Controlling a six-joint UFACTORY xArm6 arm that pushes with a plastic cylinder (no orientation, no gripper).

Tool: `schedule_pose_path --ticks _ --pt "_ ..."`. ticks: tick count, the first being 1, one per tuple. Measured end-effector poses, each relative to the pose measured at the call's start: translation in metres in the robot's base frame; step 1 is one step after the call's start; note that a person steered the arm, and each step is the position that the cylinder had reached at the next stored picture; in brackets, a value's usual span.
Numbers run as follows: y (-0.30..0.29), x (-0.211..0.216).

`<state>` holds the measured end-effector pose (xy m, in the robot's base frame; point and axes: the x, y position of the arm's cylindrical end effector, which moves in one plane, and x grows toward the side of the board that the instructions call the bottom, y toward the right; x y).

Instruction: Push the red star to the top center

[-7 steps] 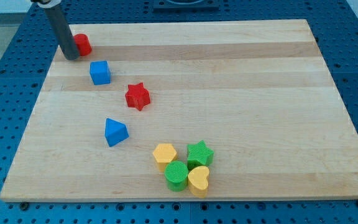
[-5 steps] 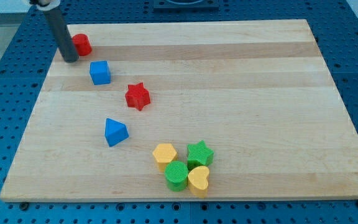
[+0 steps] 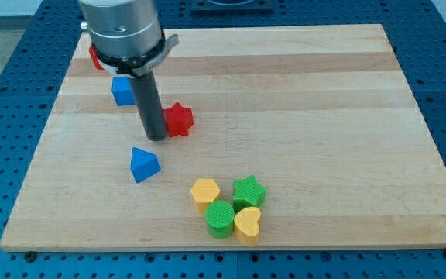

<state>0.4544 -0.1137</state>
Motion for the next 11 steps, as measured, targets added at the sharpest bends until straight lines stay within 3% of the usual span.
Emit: schedule_pose_path --ticks 1,2,4,5,6,7,9,10,11 --pt "0.037 -0.022" --pt "0.108 -0.087" --pt "0.112 -0.085" --pt "0.102 -0.039" --pt "0.141 -0.012" --pt "0.19 -0.044" --pt "0.151 -0.058" --pt "0.145 -0.13" --pt "0.133 -0.158"
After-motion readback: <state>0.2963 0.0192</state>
